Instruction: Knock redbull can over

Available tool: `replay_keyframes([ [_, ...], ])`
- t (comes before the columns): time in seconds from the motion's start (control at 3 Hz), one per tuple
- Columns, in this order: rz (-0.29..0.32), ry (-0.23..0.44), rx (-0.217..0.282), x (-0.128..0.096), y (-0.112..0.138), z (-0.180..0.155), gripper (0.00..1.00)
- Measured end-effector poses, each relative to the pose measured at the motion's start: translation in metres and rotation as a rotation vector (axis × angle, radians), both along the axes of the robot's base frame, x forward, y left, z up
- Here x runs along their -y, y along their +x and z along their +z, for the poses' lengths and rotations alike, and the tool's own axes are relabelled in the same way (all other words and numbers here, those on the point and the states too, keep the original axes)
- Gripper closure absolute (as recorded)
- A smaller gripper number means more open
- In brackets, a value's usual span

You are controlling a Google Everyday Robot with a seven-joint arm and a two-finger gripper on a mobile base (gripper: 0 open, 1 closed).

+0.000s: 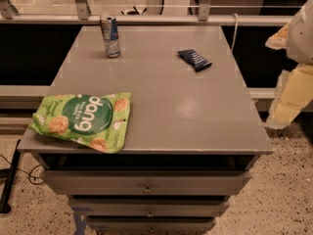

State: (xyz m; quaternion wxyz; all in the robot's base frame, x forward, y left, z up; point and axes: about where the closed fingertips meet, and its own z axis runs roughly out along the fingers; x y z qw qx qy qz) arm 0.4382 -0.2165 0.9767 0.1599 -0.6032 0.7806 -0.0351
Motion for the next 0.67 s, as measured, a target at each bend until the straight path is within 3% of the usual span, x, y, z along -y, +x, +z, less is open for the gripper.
replay_keyframes([
  [0.67,0.005,0.017,0.015,-0.009,0.01,-0.003,0.0],
])
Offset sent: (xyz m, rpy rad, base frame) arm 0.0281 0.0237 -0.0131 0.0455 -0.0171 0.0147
